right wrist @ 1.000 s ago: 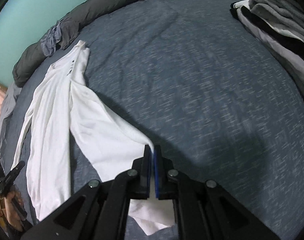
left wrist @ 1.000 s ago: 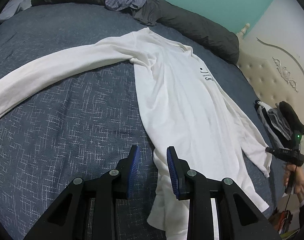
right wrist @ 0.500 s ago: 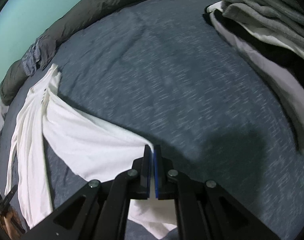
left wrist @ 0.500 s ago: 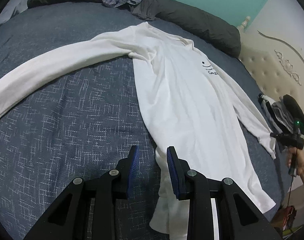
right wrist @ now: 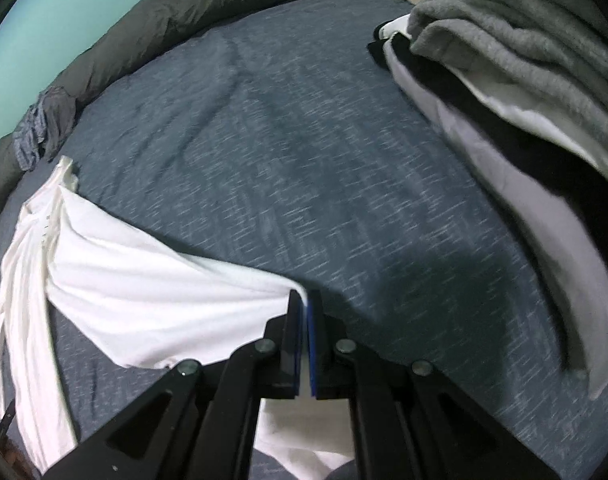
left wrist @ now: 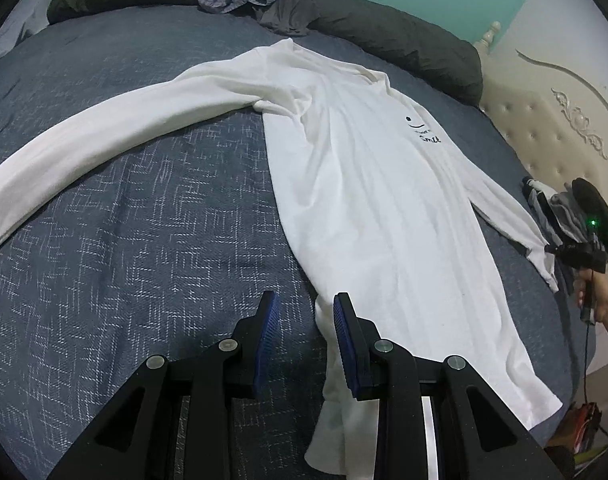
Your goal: Fold clothes
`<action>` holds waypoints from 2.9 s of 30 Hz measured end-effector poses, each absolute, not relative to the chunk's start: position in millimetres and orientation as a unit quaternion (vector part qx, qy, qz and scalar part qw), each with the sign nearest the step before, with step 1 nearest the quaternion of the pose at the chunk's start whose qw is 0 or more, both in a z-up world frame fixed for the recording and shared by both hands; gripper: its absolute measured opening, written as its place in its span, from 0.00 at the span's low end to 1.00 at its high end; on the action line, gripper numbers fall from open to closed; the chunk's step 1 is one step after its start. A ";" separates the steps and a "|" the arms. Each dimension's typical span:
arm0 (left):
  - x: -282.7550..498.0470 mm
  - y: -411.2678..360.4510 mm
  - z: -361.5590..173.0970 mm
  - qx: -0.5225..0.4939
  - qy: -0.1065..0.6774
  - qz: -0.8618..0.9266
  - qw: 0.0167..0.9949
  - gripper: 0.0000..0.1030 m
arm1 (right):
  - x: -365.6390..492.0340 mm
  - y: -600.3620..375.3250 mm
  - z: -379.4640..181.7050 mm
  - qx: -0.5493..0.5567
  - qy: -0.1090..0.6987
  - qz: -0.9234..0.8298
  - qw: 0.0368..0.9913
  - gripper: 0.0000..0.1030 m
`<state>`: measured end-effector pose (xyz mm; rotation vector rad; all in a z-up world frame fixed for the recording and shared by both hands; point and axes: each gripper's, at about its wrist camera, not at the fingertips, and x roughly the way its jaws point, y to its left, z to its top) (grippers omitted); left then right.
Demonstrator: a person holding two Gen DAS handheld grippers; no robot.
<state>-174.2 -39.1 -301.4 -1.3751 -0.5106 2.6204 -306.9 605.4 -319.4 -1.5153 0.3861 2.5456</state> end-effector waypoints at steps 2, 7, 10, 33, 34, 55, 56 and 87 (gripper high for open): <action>-173.0 -41.3 -301.4 -0.457 -0.175 0.869 0.070 0.30 | -306.5 602.9 -315.3 -0.501 0.118 0.854 0.080 0.02; -170.8 -48.3 -301.1 -0.455 -0.186 0.868 0.068 0.30 | -305.6 596.8 -305.0 -0.488 0.092 0.863 0.087 0.02; -169.2 -51.8 -299.4 -0.451 -0.193 0.868 0.070 0.30 | -305.0 593.2 -298.9 -0.481 0.077 0.869 0.092 0.03; -154.8 -64.5 -289.0 -0.435 -0.202 0.875 0.070 0.30 | -269.6 583.4 -315.7 -0.527 0.038 0.845 0.083 0.40; -155.5 -63.8 -289.9 -0.436 -0.201 0.874 0.069 0.30 | -270.1 583.3 -319.1 -0.527 0.038 0.845 0.082 0.40; -165.3 -53.1 -300.6 -0.450 -0.190 0.870 0.067 0.30 | -260.6 637.9 -308.6 -0.469 0.023 0.858 0.207 0.10; -165.2 -53.1 -300.5 -0.450 -0.190 0.870 0.067 0.30 | -259.5 639.8 -307.0 -0.468 0.025 0.857 0.214 0.10; -107.8 -42.7 -260.1 -0.441 -0.159 0.880 0.073 0.30 | -176.7 393.9 -285.3 -0.534 0.093 0.827 -0.152 0.29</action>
